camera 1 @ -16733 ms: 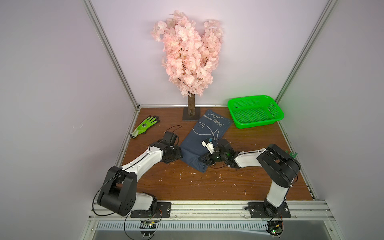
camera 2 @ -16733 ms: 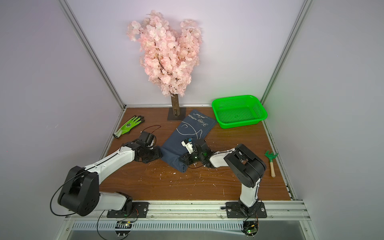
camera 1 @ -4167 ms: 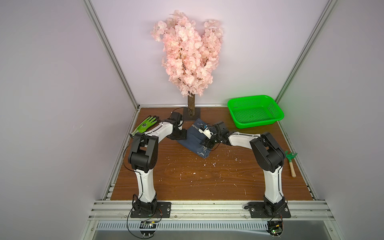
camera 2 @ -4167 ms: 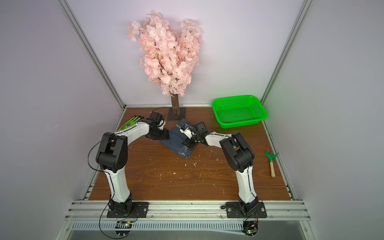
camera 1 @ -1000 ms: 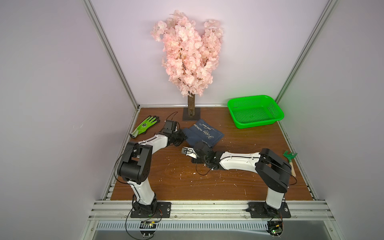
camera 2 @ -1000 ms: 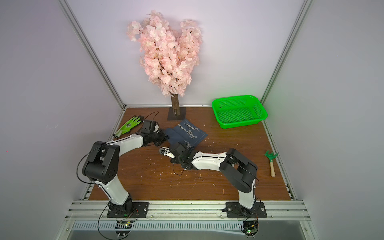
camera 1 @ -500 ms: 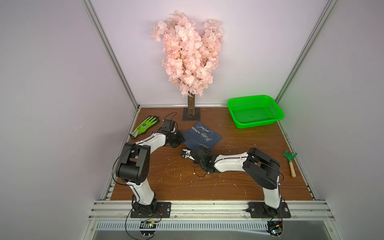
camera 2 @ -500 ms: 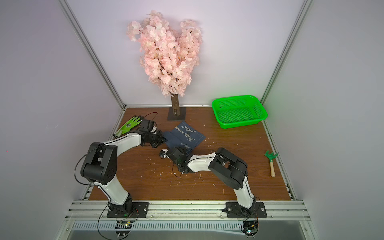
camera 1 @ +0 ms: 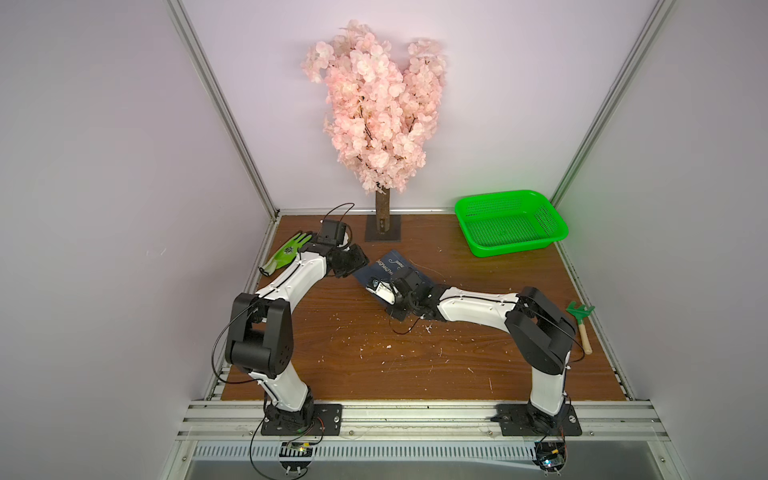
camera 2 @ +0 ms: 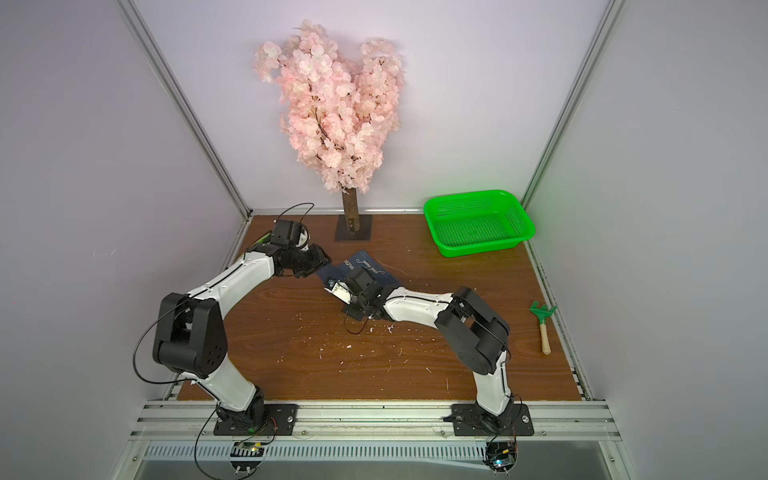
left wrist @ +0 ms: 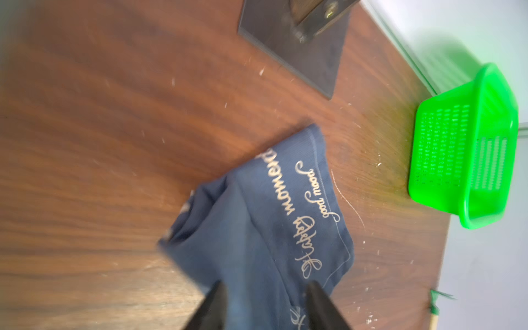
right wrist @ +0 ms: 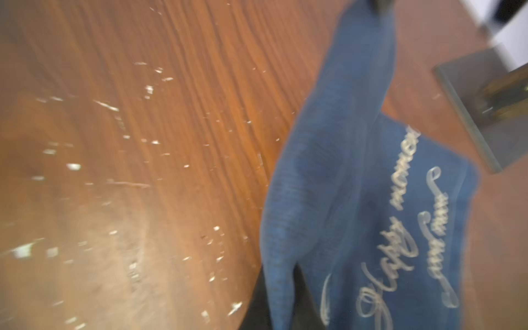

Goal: Roll up the pillowcase
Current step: Roll the pillowcase at the center of the board.

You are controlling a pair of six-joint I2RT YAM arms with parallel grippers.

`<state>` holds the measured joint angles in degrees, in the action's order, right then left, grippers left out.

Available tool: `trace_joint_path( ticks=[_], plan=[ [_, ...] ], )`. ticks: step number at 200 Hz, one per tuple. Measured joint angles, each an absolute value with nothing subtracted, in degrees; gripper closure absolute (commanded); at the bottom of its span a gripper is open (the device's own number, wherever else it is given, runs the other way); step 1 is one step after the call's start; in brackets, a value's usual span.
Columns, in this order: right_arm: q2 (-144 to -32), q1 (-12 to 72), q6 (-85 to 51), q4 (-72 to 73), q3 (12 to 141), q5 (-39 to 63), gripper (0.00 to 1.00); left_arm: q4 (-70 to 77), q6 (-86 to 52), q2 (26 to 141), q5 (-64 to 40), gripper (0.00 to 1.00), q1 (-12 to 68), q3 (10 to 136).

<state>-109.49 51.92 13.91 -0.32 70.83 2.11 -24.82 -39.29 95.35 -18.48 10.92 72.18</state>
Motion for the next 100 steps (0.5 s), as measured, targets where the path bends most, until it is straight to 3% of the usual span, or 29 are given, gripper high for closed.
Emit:
trace_joint_path(
  ticks=[48, 100],
  plan=[
    [-109.6, 45.1, 6.7, -4.2, 73.5, 18.7, 0.98, -27.9, -32.1, 93.2, -13.6, 0.42, 10.8, 76.3],
    [-112.2, 38.9, 3.7, -5.8, 77.2, 29.7, 0.89, -29.4, -27.6, 92.6, -13.0, 0.42, 10.8, 75.7]
  ],
)
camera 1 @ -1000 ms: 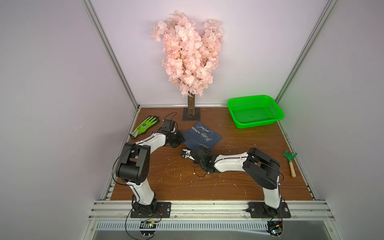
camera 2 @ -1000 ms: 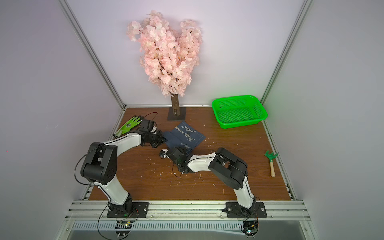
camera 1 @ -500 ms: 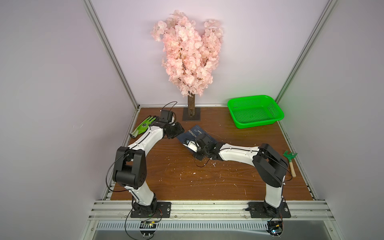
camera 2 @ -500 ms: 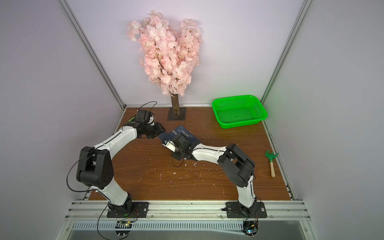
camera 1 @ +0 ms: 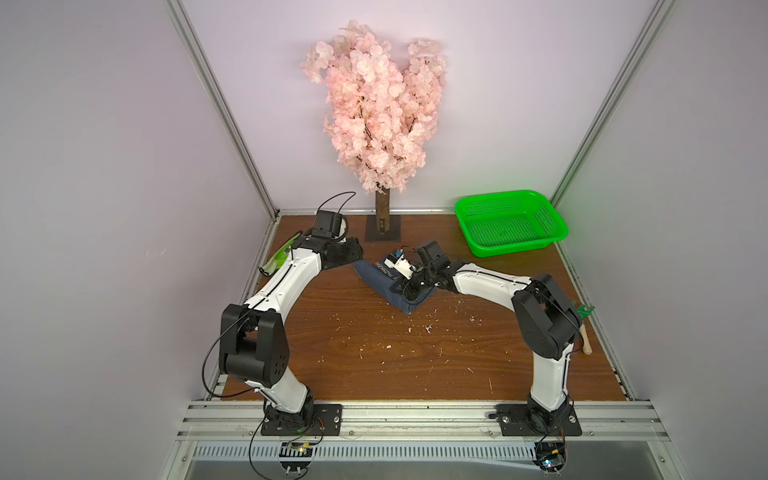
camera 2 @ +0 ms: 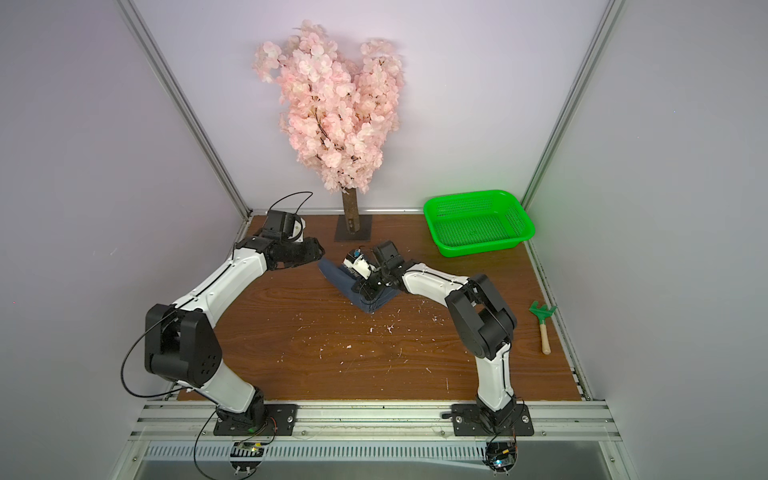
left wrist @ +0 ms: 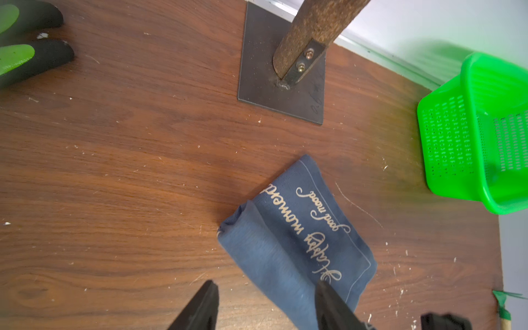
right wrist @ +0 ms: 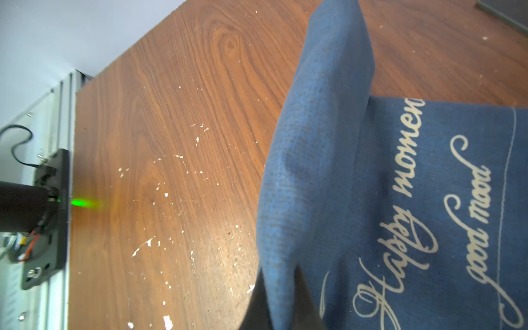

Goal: Roll up the pillowcase
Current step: Roll the pillowcase at the center of the board.

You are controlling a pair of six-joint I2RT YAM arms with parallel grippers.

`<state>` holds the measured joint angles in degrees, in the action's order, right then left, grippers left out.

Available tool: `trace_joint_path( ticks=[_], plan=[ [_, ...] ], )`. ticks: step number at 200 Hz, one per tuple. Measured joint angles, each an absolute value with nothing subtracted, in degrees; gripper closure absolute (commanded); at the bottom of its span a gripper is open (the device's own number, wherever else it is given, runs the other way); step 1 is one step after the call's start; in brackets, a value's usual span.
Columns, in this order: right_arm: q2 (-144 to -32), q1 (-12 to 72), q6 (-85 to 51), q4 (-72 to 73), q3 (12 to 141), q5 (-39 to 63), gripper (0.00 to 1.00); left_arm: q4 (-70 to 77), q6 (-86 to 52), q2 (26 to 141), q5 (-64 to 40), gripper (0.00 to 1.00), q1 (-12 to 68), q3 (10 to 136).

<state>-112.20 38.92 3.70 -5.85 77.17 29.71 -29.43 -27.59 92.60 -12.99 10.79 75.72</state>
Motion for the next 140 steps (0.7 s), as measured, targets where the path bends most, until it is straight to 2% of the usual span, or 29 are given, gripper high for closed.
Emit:
trace_joint_path(
  ticks=[39, 64, 140],
  plan=[
    [-114.8, 35.7, 2.9, -5.9, 77.6, 34.9, 0.78, -29.3, -25.4, 92.6, -15.7, 0.44, 10.8, 72.1],
    [-115.0, 34.5, 3.2, -6.2, 77.6, 35.1, 0.68, -28.0, -25.1, 93.2, -18.0, 0.44, 10.8, 68.9],
    [-115.0, 33.9, 4.8, -5.6, 77.2, 31.1, 0.6, -21.1, -26.3, 103.0, -21.6, 0.45, 10.9, 69.5]
  ],
)
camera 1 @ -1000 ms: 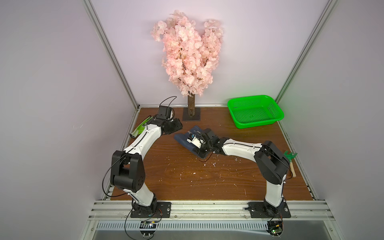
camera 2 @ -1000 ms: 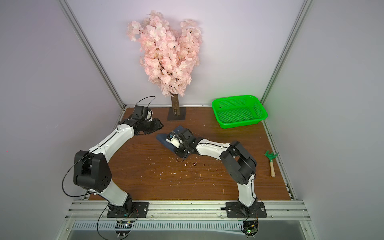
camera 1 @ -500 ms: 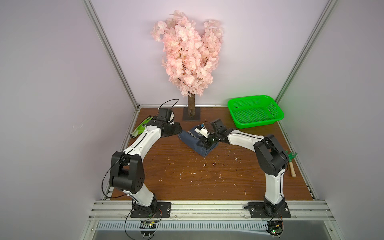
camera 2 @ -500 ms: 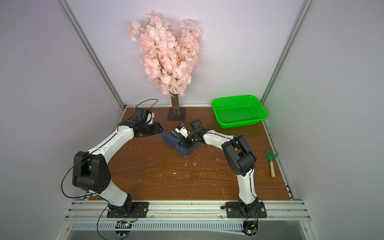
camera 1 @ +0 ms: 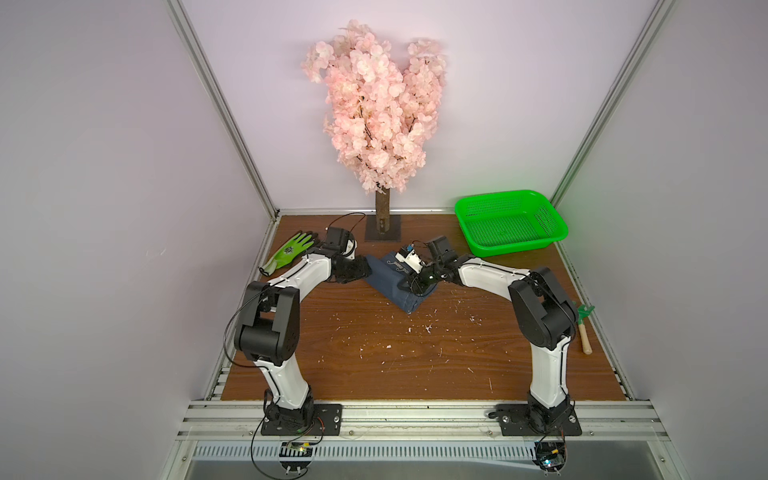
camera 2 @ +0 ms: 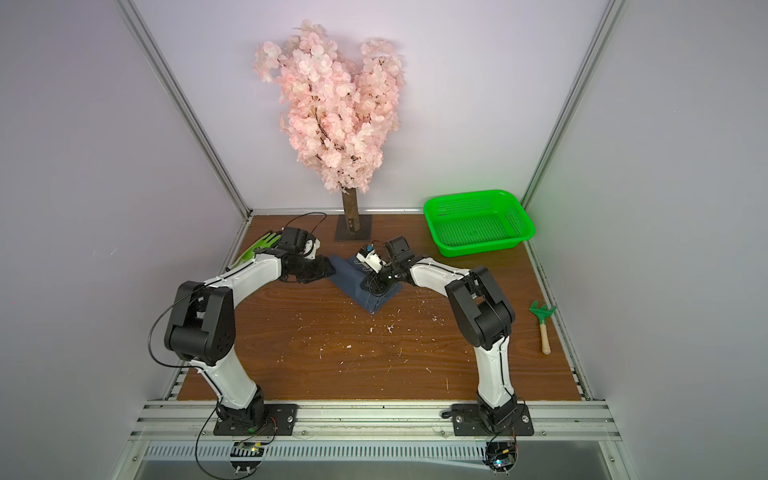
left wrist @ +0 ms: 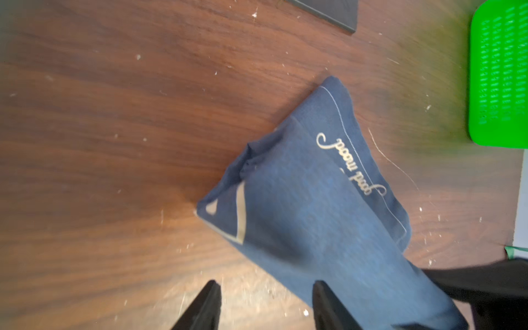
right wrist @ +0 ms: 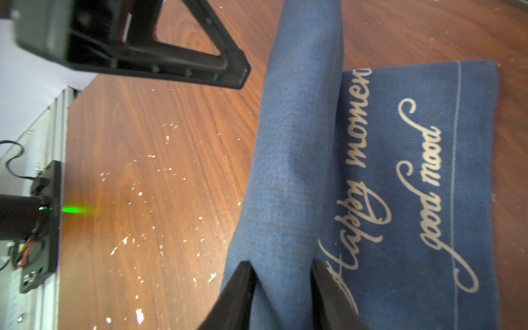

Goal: Roll up the pillowcase
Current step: Roll the pillowcase at the center of the board.

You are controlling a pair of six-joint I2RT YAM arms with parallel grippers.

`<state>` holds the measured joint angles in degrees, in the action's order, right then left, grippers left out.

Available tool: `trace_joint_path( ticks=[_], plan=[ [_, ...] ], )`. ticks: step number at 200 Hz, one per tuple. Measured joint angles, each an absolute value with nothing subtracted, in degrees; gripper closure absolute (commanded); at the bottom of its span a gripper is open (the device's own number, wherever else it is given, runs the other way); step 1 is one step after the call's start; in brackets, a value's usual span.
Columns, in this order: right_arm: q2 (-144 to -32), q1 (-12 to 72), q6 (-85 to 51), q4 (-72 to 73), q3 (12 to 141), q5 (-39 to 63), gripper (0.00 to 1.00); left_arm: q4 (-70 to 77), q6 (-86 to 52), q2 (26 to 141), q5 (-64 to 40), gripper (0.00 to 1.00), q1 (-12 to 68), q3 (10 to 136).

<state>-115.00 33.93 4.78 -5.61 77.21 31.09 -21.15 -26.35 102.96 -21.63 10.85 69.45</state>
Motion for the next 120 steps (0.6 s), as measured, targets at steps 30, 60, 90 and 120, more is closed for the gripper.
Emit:
trace_joint_path(
  ticks=[30, 60, 90, 120],
  plan=[
    [-115.0, 33.9, 5.6, -4.7, 75.6, 27.8, 0.58, -20.1, -26.5, 107.0, -21.7, 0.45, 10.9, 72.4],
    [-114.9, 33.9, 6.2, -3.6, 74.3, 25.2, 0.53, -19.6, -26.3, 111.1, -22.0, 0.45, 10.9, 75.6],
    [-114.1, 33.9, 6.6, -1.8, 72.2, 22.4, 0.48, -20.0, -25.6, 114.5, -22.2, 0.46, 10.9, 77.8],
    [-111.0, 34.0, 7.6, -1.0, 69.6, 17.5, 0.43, -21.2, -24.2, 117.0, -22.1, 0.47, 10.9, 80.0]
  ],
)
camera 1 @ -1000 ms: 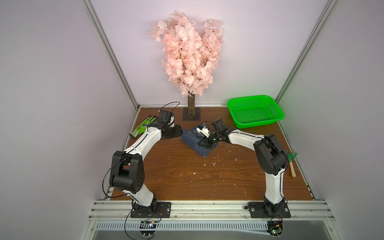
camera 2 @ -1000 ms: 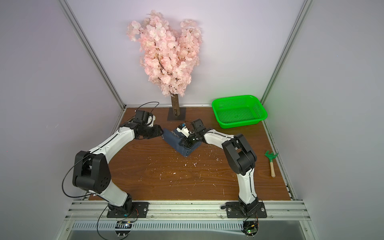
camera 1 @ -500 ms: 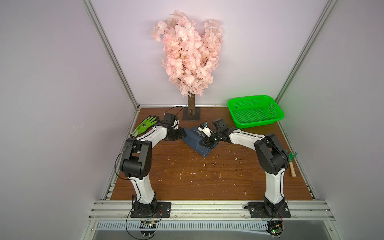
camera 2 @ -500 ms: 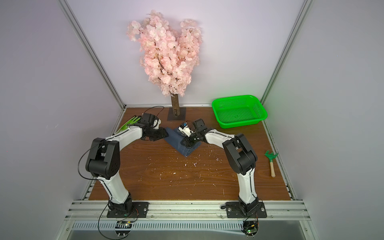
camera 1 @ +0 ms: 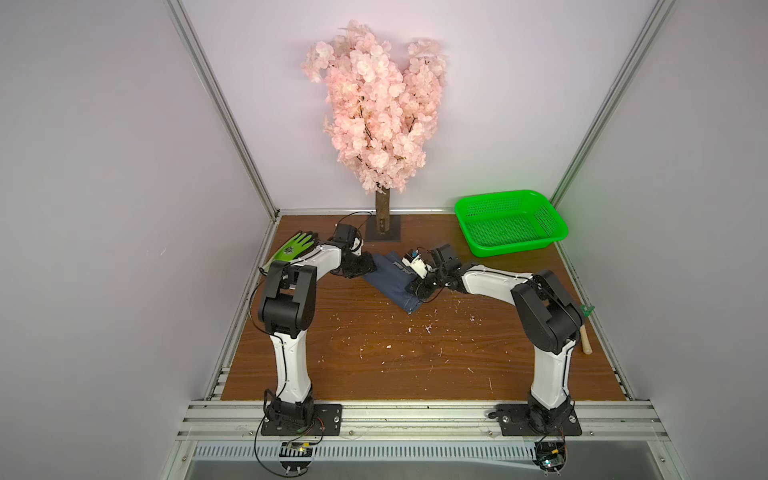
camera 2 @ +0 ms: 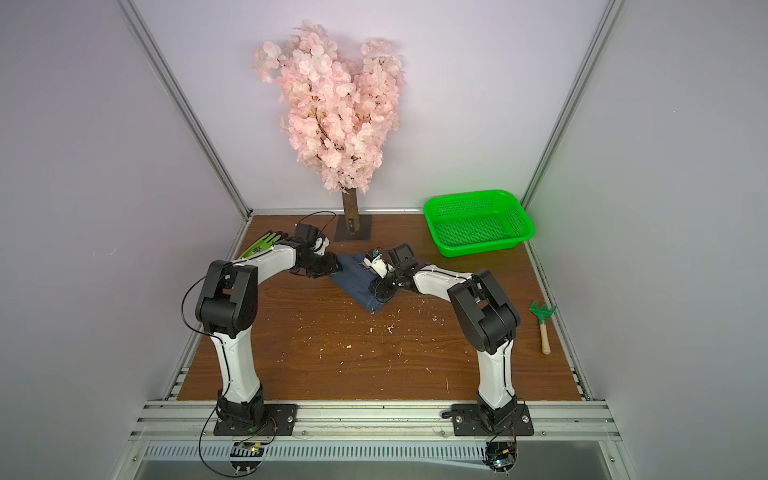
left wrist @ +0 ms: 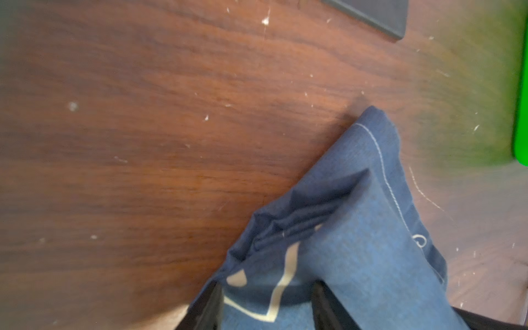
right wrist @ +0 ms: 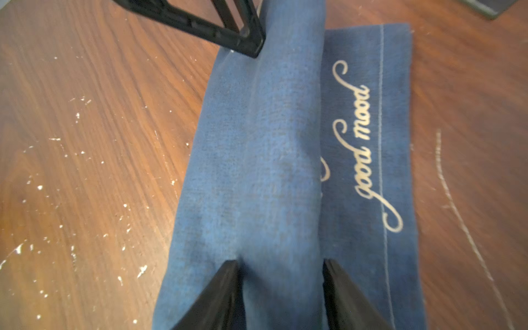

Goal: Roll up the pillowcase
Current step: Roll the pillowcase at the center of the board.

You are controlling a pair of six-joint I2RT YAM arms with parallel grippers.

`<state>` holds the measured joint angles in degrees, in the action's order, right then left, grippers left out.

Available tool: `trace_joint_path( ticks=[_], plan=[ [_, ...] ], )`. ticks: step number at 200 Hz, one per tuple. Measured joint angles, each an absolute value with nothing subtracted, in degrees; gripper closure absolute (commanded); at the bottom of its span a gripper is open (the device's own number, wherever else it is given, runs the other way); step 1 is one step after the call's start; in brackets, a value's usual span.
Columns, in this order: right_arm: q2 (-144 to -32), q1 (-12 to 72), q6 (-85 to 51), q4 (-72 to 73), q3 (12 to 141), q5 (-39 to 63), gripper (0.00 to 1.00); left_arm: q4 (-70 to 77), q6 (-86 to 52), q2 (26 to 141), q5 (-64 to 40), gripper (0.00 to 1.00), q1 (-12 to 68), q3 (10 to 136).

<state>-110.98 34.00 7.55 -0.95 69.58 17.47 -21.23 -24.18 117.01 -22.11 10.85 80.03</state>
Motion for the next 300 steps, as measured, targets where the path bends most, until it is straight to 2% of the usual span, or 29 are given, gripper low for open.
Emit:
trace_joint_path(
  ticks=[47, 100, 178, 234, 263, 282, 300],
  plan=[
    [-103.0, 34.8, 10.8, -0.7, 65.1, 9.2, 0.42, -22.9, -21.9, 118.6, -21.8, 0.48, 11.2, 82.6],
    [-102.0, 36.5, 13.3, 0.6, 64.9, 7.6, 0.64, -24.7, -18.9, 120.8, -21.8, 0.48, 12.4, 86.3],
    [-106.8, 36.8, 14.7, 0.2, 63.9, 4.9, 0.82, -26.7, -17.1, 122.2, -21.6, 0.48, 13.3, 89.3],
    [-108.0, 38.1, 15.1, -0.1, 62.7, 3.5, 0.84, -27.5, -18.0, 121.7, -21.7, 0.42, 13.5, 90.7],
    [-108.0, 38.4, 15.0, -0.3, 62.7, 3.0, 0.84, -27.6, -20.1, 117.7, -20.3, 0.39, 13.6, 90.0],
    [-108.0, 38.9, 15.0, -0.6, 62.7, 2.5, 0.84, -24.8, -23.6, 111.1, -19.9, 0.38, 13.6, 84.3],
    [-108.0, 39.4, 14.8, -0.8, 62.7, 1.6, 0.84, -18.9, -29.2, 102.8, -20.3, 0.37, 13.6, 73.5]
  ],
)
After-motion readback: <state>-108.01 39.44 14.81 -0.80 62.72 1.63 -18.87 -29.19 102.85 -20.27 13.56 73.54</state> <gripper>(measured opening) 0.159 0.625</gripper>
